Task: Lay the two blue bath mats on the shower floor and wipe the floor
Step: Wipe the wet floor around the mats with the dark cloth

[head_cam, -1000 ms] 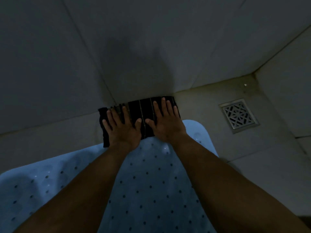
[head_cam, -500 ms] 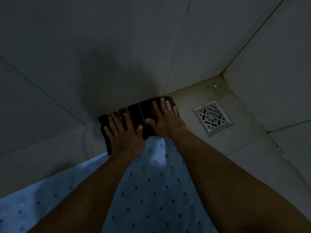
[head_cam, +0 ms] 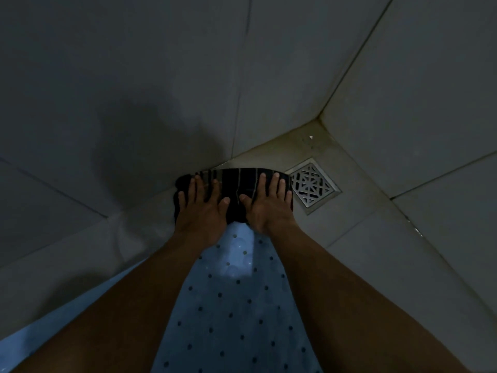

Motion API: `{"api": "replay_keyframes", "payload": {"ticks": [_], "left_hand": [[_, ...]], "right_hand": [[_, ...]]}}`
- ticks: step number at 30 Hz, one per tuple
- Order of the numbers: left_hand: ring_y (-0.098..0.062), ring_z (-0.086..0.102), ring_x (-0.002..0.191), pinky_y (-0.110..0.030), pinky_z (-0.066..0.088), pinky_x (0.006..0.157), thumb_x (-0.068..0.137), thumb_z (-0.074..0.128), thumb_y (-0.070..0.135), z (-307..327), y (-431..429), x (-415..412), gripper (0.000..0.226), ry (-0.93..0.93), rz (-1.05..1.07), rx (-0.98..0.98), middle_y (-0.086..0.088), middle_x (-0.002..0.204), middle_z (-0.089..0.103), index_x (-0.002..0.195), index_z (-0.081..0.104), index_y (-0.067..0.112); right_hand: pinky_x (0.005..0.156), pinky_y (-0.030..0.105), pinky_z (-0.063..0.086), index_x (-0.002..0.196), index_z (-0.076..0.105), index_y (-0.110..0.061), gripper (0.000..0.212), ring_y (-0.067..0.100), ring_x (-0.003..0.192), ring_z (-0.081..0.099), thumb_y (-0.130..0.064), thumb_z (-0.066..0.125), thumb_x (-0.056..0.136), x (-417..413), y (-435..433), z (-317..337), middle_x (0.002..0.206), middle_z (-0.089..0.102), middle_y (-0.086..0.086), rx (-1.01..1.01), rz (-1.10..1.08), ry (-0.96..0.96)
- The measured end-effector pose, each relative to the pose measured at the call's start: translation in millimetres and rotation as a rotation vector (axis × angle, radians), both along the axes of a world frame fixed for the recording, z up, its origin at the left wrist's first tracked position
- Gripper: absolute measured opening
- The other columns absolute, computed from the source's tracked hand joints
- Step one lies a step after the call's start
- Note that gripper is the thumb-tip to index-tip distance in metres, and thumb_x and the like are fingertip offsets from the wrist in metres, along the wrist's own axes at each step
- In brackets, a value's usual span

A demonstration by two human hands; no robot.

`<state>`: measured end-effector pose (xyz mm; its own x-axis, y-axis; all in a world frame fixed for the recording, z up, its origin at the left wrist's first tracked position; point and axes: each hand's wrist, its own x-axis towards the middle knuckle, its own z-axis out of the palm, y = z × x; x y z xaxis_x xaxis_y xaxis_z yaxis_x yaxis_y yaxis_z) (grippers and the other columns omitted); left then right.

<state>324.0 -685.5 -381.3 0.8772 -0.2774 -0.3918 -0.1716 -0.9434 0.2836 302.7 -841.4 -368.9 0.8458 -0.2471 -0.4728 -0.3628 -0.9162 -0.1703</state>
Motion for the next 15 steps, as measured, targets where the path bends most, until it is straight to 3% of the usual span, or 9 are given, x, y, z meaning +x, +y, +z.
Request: {"api": "replay_keyframes", "payload": {"ticks": [15], "left_hand": [[-0.028,-0.014,0.151,-0.051,-0.004,0.119,0.106,0.030,0.039,9,-64,27,0.058,-0.024,-0.567,-0.006,-0.013,0.165,-0.009,0.158,0.008,0.024]], "right_hand": [[0.120,0.048,-0.007,0.154,-0.020,-0.012,0.081,0.036,0.148,-0.021,-0.060,0.019,0.101,-81,-23,2,0.158,-0.026,0.021,0.021,-0.474,0.016]]}}
